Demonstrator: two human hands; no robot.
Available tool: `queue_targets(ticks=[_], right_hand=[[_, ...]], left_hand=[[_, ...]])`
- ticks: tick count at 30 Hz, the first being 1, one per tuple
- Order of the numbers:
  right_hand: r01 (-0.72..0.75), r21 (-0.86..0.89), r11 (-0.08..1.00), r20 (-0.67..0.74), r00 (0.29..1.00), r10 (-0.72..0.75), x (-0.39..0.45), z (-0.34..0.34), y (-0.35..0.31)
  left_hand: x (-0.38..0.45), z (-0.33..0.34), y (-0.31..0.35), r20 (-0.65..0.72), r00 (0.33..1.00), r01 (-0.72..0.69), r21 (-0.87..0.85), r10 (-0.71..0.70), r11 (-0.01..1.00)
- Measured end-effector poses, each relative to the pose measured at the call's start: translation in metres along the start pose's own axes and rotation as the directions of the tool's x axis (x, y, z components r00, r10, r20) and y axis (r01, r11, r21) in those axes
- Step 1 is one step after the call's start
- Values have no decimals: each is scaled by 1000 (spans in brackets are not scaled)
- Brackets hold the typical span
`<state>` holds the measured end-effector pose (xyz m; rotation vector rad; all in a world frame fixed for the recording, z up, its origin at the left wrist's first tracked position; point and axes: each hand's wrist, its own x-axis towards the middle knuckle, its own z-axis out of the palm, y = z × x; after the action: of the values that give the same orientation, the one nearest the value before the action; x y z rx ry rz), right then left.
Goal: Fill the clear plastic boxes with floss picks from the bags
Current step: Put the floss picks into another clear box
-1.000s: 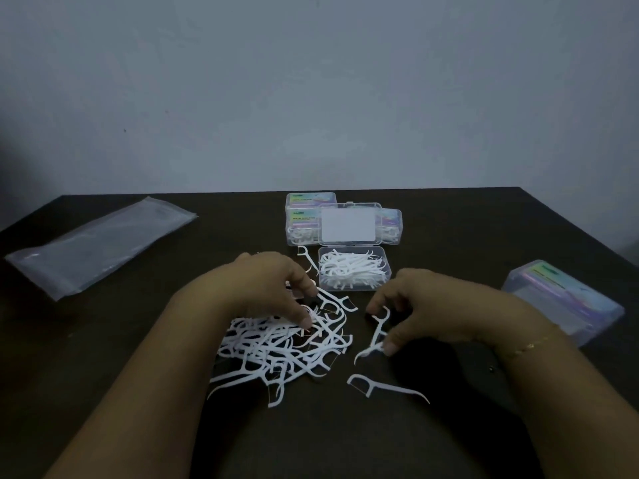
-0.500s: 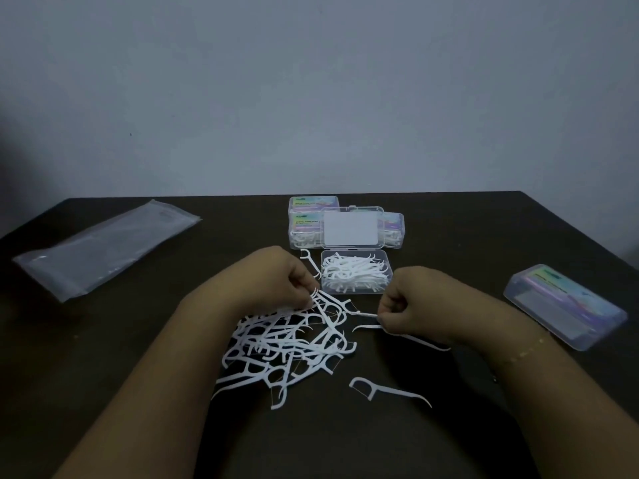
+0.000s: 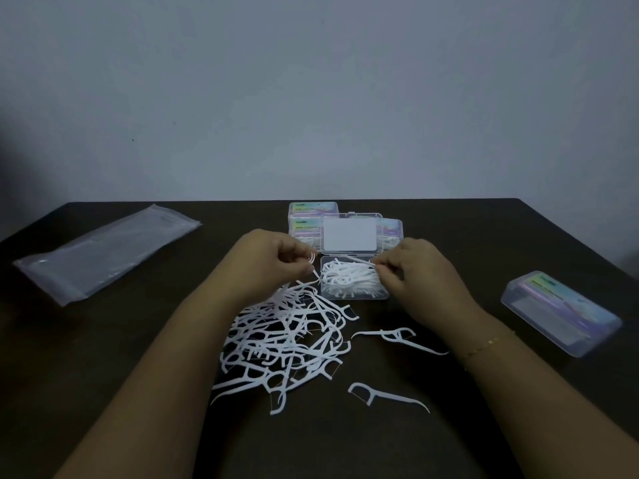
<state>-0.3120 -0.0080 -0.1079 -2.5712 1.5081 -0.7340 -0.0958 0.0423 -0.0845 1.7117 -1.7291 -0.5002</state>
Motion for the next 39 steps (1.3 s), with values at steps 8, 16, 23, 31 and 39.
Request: queue_targets(ticks=[8,16,23,31,39], right_hand=[[-102,133,986,-80,990,113,3,2,7],[-139,208,968,-143,975,170,4,0,10],[-146,223,964,-135,975,179,3,-1,11],[-145,204,968,-78,984,163,2,-1,8],[-184,327,927,383,922,48,-7,-34,-1]], left_hand=[[4,4,3,-154,988,-4,-147,-19,989],[28,14,29,-61,997,-61,-156,52,986],[52,32,56,227,966,-167,194,121,967],[37,27,31,20,989,-145,161,144,976],[5,10,-5,64,995,-91,156,82,983]])
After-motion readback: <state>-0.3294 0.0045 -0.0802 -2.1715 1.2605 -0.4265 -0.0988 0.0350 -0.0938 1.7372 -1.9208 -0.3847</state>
